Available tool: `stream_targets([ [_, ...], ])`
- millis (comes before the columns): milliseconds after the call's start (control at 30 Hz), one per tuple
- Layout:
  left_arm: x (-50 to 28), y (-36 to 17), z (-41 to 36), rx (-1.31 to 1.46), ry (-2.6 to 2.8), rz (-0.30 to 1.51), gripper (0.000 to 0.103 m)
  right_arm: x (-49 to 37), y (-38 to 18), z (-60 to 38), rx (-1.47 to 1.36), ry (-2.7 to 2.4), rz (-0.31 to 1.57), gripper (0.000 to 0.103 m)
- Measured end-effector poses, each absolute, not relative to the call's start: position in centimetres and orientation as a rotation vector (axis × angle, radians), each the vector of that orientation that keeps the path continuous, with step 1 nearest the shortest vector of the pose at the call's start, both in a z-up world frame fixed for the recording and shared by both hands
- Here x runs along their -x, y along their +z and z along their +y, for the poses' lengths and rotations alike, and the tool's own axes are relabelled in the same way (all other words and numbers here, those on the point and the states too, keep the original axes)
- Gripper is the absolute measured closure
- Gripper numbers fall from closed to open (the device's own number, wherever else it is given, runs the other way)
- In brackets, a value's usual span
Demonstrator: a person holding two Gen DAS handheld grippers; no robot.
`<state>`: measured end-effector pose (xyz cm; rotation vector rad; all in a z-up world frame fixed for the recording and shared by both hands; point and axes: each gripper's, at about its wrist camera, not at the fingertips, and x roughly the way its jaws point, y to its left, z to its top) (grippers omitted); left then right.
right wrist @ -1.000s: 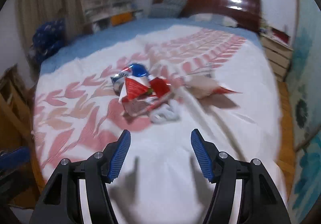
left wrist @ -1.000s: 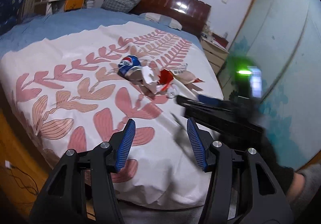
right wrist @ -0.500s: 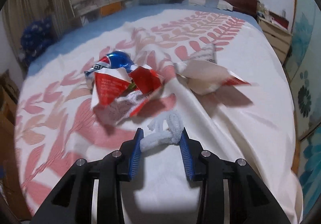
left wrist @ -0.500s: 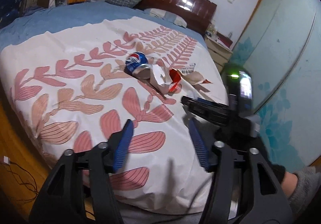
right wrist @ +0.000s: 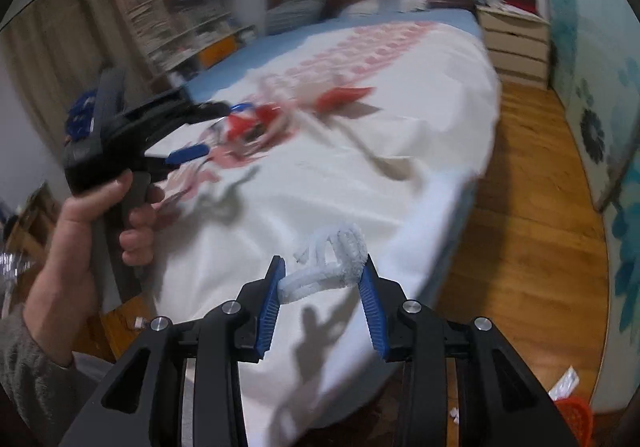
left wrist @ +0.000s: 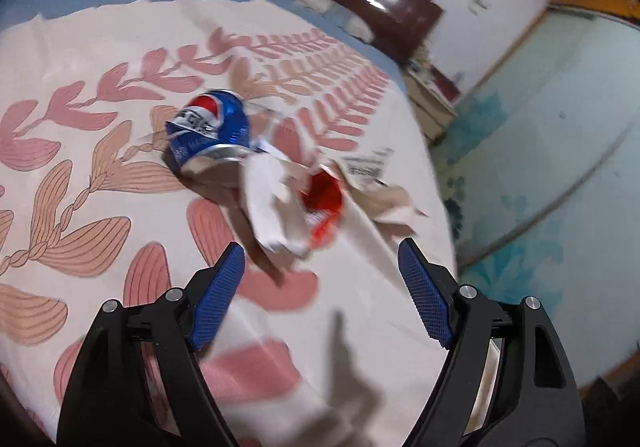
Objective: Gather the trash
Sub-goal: 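Grasp the red-white wrapper with the left gripper while the right holds the tissue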
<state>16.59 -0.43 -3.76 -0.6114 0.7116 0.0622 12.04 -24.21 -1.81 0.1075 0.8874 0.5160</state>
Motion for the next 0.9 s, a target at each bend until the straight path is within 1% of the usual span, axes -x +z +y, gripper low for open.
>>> stream_targets([
  [67, -17.6, -4.7, 0.0, 0.638, 0.082, 0.740, 0.025, -12.2, -2.5, -24.3, -0.128, 0.515, 0.907, 0.064],
  [100, -17.9, -5.1, 0.2, 0.653, 0.081, 0.752, 0.027, -12.3, -3.0, -24.2, -0.139, 0.519, 0.926, 0.064],
  [133, -18.1, -5.4, 0.4, 0.665, 0.076, 0.761, 0.035, -12.4, -3.3, -23.9, -0.140, 0.523, 0.938, 0.064],
  [167, -18.2, -5.7, 0.5, 0.668, 0.071, 0.768, 0.039, -12.5, -3.4, -23.5, -0.137, 0.527, 0.941, 0.064],
  [200, -18.3, -5.8, 0.5, 0.668, 0.069, 0.773, 0.048, -12.7, -3.5, -23.0, -0.131, 0.533, 0.941, 0.064],
  [233, -18.2, -6.1, 0.5, 0.675, 0.061, 0.781, 0.068, -12.7, -3.6, -22.7, -0.122, 0.542, 0.942, 0.064],
  [267, -18.2, -6.4, 0.6, 0.685, 0.050, 0.788, 0.074, -12.8, -3.6, -22.4, -0.118, 0.545, 0.942, 0.064],
  [433, -17.4, -5.9, 0.3, 0.696, -0.022, 0.732, 0.077, -12.7, -3.4, -22.6, -0.120, 0.532, 0.940, 0.064],
  [600, -13.2, -3.4, -2.7, 0.599, -0.034, 0.693, 0.078, -11.4, -1.2, -24.1, -0.120, 0.533, 0.885, 0.064],
  [700, -9.2, -1.1, -5.2, 0.525, -0.055, 0.676, 0.077, -10.0, 0.8, -26.0, -0.124, 0.538, 0.844, 0.064],
  [900, -2.7, 5.5, -10.3, 0.430, -0.122, 0.553, 0.077, -6.4, 6.0, -32.5, -0.113, 0.512, 0.734, 0.064],
])
